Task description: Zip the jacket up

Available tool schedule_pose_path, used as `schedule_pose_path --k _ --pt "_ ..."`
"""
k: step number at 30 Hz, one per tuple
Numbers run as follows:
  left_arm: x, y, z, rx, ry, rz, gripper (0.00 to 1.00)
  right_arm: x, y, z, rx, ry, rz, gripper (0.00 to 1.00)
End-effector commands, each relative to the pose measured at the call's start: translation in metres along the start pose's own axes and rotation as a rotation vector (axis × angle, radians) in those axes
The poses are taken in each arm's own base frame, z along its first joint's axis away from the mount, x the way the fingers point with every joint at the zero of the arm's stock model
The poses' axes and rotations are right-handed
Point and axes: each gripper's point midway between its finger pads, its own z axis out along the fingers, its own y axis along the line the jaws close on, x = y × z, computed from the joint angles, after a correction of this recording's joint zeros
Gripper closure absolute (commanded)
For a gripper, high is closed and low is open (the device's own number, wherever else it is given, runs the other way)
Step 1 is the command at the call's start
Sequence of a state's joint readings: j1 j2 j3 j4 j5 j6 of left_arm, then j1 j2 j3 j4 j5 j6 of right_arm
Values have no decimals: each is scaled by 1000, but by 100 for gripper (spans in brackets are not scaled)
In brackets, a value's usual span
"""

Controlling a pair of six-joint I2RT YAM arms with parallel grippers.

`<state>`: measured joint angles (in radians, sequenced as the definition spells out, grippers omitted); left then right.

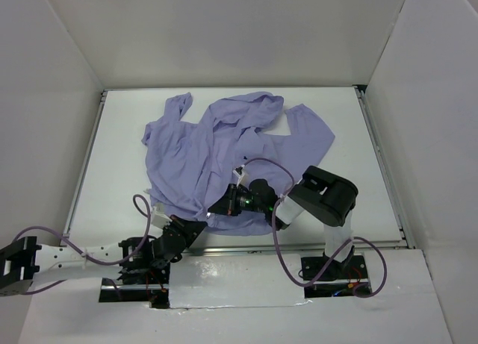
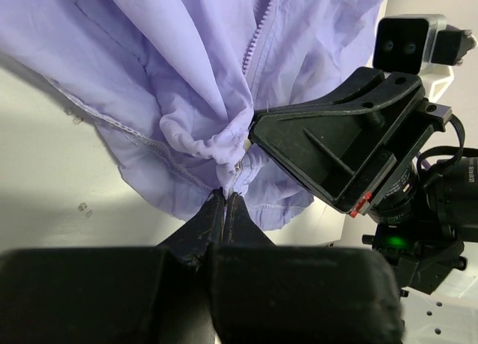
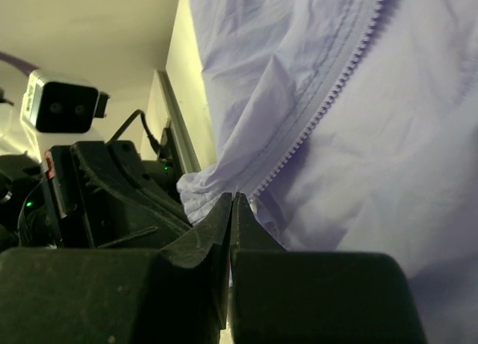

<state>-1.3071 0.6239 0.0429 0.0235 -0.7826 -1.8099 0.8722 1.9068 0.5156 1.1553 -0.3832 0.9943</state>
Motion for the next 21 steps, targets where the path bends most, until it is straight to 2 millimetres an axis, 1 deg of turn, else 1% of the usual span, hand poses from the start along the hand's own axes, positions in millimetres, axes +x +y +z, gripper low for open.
schedule_pose_path --k 1,3,4,6,7,8,9,11,14,16,17,19,20,21 --pt "-1 92 2 -131 26 131 100 -67 -25 1 117 -281 -14 100" --pt "0 91 2 -123 29 135 100 -69 -40 -1 200 -284 -37 100" --pt "1 89 1 -117 32 128 100 -78 -42 -5 235 -327 -53 100" --pt "2 88 0 -107 33 133 100 -84 -53 -11 294 -342 -54 100" --pt "2 88 0 -104 34 134 100 -93 -59 -15 326 -369 -57 100" --pt "3 86 0 -99 34 132 100 -98 -60 -16 341 -385 -58 100" --pt "3 86 -1 -96 35 134 100 -100 -69 -17 393 -384 -45 100" --pt "4 85 -1 -90 36 132 100 -108 -72 -19 430 -406 -52 100" --pt "6 85 -3 -87 38 134 100 -113 -74 -22 462 -427 -49 100" --pt "7 85 -3 -85 41 134 100 -112 -81 -25 524 -436 -28 100" --pt "8 85 -3 -83 46 137 100 -114 -88 -29 570 -446 -28 100" --pt "8 84 -4 -81 44 139 100 -112 -95 -34 612 -455 -6 100" --pt "8 84 -4 -82 43 142 100 -113 -93 -34 600 -448 -18 100" --pt "7 85 -4 -87 40 140 100 -111 -77 -30 494 -431 -59 100"
